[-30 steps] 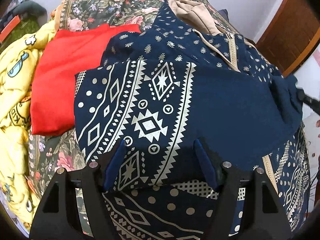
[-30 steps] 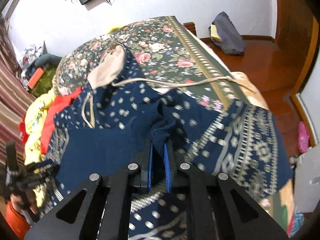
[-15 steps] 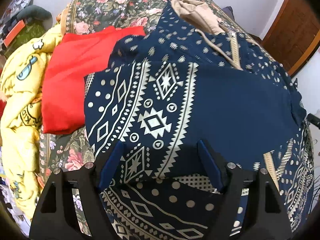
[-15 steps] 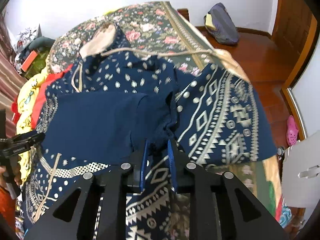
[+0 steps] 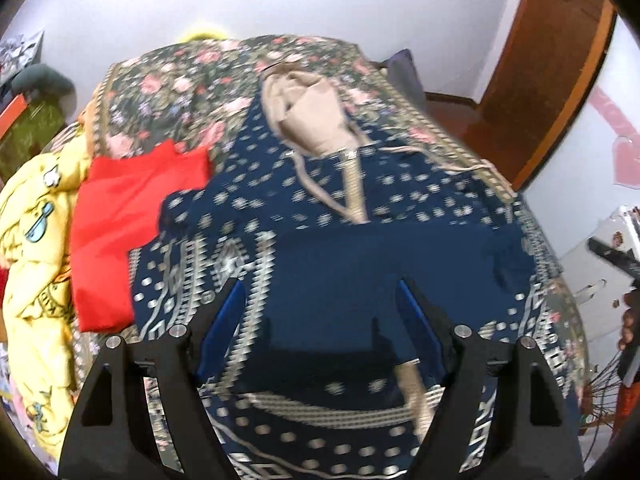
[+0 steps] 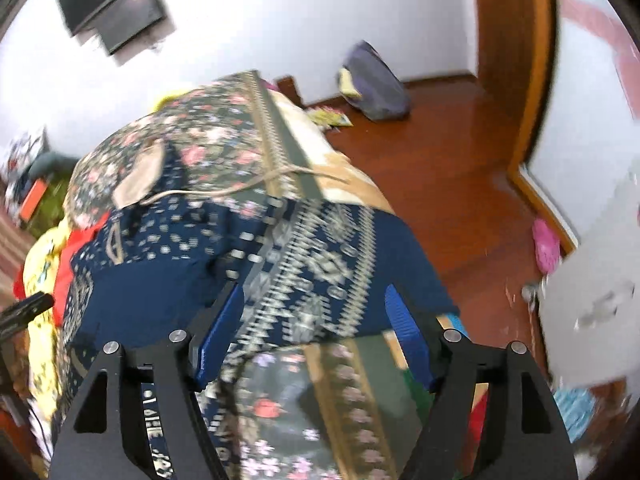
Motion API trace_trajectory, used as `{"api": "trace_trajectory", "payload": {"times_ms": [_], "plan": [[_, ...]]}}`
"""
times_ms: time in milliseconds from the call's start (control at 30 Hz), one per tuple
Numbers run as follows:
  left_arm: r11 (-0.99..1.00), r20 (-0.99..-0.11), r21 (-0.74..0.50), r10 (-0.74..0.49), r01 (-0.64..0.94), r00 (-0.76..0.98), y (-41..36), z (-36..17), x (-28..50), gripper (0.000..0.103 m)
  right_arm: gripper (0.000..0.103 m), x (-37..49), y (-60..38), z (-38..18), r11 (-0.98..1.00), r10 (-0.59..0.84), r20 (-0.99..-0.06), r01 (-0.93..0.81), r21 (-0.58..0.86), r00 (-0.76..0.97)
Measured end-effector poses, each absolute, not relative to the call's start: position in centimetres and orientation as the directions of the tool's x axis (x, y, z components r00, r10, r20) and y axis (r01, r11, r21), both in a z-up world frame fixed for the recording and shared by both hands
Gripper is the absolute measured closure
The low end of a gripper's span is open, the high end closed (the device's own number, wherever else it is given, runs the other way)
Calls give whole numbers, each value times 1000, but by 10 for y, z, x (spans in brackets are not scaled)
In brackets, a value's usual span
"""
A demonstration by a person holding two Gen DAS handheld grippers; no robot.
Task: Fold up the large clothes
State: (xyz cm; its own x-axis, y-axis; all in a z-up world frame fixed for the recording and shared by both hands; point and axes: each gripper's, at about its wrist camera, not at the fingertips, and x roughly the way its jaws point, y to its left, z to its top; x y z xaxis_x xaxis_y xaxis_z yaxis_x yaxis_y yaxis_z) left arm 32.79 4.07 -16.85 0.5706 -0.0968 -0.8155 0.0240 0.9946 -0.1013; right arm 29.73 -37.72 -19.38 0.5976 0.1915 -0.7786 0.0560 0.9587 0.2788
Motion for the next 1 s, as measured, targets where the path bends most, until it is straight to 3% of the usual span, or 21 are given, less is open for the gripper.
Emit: {"api": "trace_trajectory", "payload": {"times_ms": [300,467,633,733,800,867,1000], "plan": [[991,-828,-94,-131,95,546,7,-182,334,26,33,314,-419,-269,851,309,-815,240,467,490],[994,-841,-80,-107,74,530,12,-193,340,26,30,330,-432,-285,763,357,-779,321,562,516],[994,-847,-104,-105,32,521,26,-199,341,26,33,350,-437,-290,730,332,-779,378,569,531],[995,-849,-100,-95,19,519,32,-201,340,26,47,356,-435,-286,747,296,-786,381,545,543],[996,-849,-88,-83,15,521,33,-201,339,26,70,359,-429,-276,784,250,-797,369,500,550],[997,-848,-77,-72,12,525,35,-201,338,26,86,358,-429,-266,806,222,-795,352,475,565],[998,-839,-69,-63,9,541,36,-196,334,26,92,353,-419,-227,851,181,-750,281,444,636]]}}
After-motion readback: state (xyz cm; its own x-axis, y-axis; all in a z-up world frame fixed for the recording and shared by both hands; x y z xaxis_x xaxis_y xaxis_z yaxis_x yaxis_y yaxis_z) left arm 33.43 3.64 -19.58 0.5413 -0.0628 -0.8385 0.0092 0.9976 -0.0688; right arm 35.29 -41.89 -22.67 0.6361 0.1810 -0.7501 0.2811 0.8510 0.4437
